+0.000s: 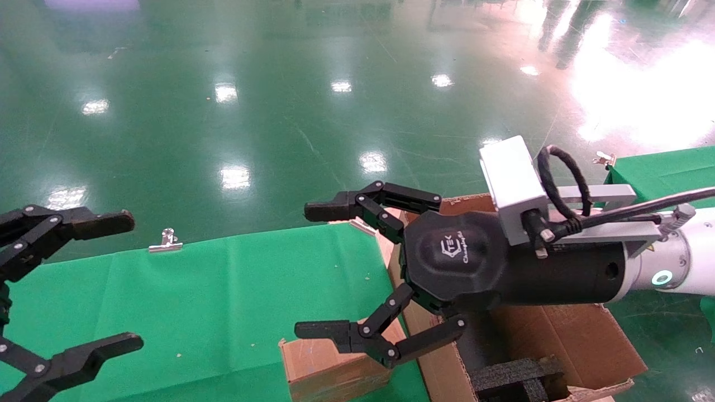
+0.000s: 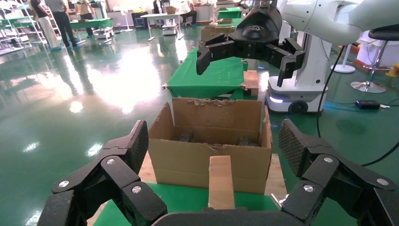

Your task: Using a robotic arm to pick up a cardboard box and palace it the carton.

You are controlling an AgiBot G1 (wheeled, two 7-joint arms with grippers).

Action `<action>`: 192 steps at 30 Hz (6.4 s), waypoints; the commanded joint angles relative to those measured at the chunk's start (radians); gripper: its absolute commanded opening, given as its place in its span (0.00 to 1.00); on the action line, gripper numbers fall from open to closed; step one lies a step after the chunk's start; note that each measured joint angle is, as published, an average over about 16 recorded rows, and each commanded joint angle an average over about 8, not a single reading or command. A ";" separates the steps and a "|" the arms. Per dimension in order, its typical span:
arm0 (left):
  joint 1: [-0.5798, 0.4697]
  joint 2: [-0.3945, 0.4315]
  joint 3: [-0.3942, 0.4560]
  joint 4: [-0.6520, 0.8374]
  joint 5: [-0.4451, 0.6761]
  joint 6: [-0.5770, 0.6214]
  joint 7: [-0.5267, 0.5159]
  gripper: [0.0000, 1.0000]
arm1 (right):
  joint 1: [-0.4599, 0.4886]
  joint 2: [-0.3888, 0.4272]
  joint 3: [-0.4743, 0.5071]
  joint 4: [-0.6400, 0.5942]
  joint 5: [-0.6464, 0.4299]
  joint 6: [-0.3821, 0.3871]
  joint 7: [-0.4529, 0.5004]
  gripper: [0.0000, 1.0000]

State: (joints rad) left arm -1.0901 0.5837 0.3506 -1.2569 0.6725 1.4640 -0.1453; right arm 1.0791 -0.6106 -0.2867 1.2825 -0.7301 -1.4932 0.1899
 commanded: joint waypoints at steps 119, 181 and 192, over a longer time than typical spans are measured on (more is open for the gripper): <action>0.000 0.000 0.000 0.001 0.000 0.000 0.000 1.00 | 0.677 -0.457 -0.917 -0.565 -0.667 -0.092 -0.284 0.00; 0.000 0.000 0.001 0.001 -0.001 0.000 0.001 1.00 | 1.337 0.084 -1.573 -0.717 -0.353 -0.087 -0.319 0.00; 0.000 0.000 0.001 0.001 -0.001 0.000 0.001 1.00 | 1.155 0.135 -1.572 -0.899 -0.217 0.026 -0.160 0.00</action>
State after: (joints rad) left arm -1.0902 0.5834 0.3516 -1.2562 0.6717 1.4635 -0.1447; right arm 2.2369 -0.4783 -1.8572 0.3903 -0.9456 -1.4753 0.0329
